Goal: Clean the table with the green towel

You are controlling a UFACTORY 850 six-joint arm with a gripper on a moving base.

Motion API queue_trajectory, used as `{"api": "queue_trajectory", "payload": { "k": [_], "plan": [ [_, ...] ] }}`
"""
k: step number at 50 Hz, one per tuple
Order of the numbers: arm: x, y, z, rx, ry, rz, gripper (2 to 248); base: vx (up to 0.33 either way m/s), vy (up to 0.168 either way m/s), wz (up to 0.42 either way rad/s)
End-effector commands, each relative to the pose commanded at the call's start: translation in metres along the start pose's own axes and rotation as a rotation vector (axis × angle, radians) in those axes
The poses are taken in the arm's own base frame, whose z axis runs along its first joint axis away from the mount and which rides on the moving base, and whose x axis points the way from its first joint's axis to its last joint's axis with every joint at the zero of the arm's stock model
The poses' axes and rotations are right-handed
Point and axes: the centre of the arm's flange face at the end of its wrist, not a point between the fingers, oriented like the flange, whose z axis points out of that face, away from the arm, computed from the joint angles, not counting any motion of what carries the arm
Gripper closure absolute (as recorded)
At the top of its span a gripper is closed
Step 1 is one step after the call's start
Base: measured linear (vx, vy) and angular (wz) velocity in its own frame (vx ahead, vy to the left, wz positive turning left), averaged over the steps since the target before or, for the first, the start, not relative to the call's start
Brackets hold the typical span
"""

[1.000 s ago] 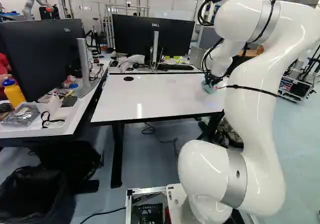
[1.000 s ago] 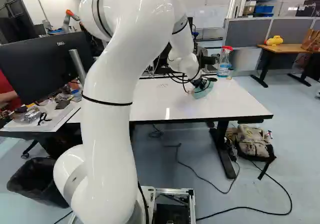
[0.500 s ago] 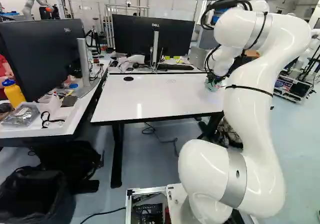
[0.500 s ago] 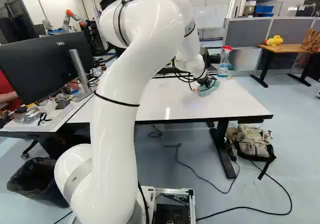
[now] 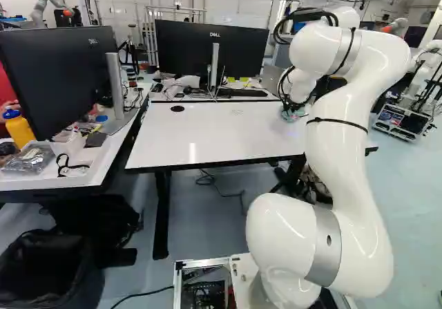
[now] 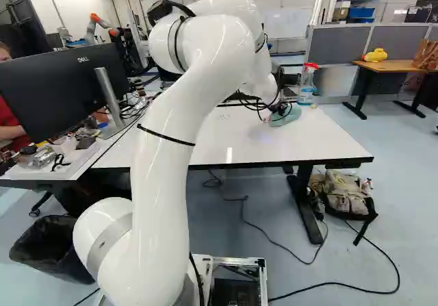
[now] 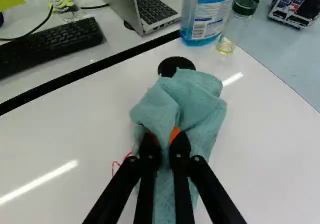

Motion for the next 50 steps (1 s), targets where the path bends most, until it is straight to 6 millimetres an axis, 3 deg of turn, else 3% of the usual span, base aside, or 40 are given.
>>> {"api": "queue_trajectory", "payload": {
  "k": [30,50],
  "plan": [
    [0.001,-0.056,0.002,0.056,0.005,-0.051,211,0.000,0.000,0.000],
    [-0.014,-0.074,-0.021,0.076,-0.021,-0.071,211,0.000,0.000,0.000]
  ]
}}
